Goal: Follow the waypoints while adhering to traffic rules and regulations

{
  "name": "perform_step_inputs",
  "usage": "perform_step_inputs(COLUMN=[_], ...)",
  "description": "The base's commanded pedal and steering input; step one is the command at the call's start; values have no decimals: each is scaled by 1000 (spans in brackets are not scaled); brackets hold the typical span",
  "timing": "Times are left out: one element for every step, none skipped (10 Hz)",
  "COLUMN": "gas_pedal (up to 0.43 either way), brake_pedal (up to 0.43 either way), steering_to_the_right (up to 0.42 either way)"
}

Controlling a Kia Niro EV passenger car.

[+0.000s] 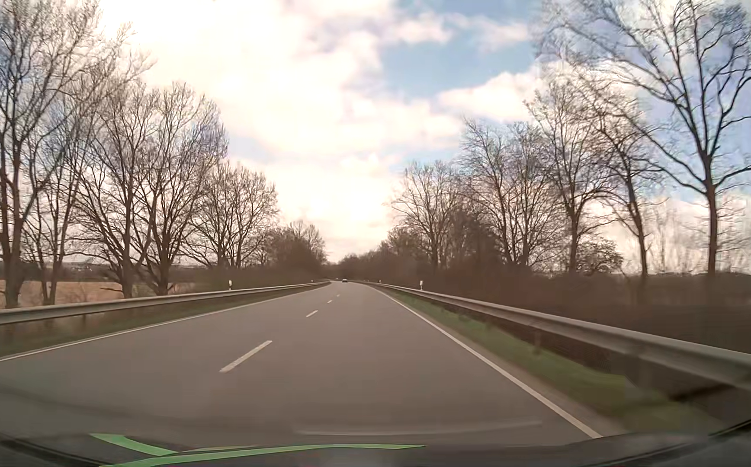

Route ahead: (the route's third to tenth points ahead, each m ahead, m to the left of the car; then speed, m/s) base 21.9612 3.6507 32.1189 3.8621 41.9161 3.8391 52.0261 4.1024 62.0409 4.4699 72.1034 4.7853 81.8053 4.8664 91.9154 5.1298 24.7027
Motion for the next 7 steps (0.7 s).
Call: perform_step_inputs(gas_pedal=[248,248,248,248,248,248,248], brake_pedal=[0,0,0,0,0,0,0], steering_to_the_right=[-2,-2,-2,-2,-2,-2,-2])
